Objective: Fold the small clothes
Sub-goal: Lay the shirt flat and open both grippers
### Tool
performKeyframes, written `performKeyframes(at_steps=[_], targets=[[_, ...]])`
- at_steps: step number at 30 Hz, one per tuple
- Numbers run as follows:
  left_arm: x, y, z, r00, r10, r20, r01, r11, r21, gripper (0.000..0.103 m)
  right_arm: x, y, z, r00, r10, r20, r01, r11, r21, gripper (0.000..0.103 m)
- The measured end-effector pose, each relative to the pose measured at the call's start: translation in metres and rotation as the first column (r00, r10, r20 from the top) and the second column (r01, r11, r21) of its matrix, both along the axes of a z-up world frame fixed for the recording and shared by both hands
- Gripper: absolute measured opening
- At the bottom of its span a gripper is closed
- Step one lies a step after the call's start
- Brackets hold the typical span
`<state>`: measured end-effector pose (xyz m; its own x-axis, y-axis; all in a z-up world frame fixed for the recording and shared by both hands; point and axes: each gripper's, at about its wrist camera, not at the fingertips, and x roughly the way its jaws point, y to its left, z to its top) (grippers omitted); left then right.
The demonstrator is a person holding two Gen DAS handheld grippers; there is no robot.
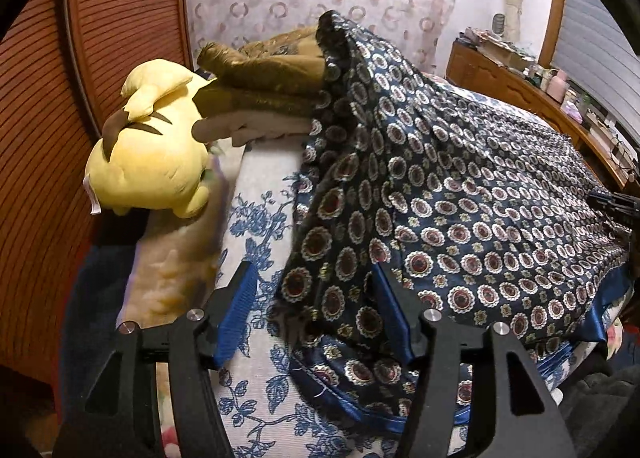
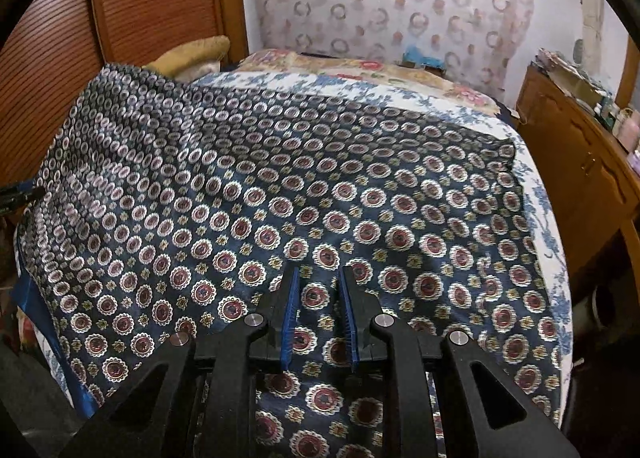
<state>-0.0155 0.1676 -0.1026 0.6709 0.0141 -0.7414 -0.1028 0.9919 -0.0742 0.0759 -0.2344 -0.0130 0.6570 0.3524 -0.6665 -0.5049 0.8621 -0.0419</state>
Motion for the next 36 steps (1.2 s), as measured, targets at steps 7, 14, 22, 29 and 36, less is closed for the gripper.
performKeyframes(at_steps=[7,14,22,29,36], targets=[[-0.001,0.001,-0.002,1.0,0.012,-0.014,-0.012,1.0,0.012,0.061,0.001,0.003,-0.01,1.0,0.02,0.016,-0.02,1.0,0.001,0.043],[-0.01,0.003,-0.004,1.0,0.026,-0.009,-0.026,1.0,0.008,0.061,0.0,0.009,-0.015,1.0,0.018,0.01,-0.018,1.0,-0.011,0.066],[-0.011,-0.001,-0.005,0.999,0.053,0.006,-0.053,0.998,0.019,0.061,-0.002,0.008,-0.014,1.0,0.018,0.013,-0.018,1.0,-0.02,0.071],[-0.011,-0.006,-0.005,0.999,0.036,0.01,-0.036,0.999,0.03,0.05,-0.002,0.004,-0.012,1.0,0.019,0.013,-0.019,1.0,-0.02,0.071],[-0.011,-0.008,-0.004,1.0,0.011,0.012,-0.011,1.0,0.0,0.039,-0.002,0.003,-0.012,1.0,0.02,0.013,-0.019,1.0,-0.02,0.071]])
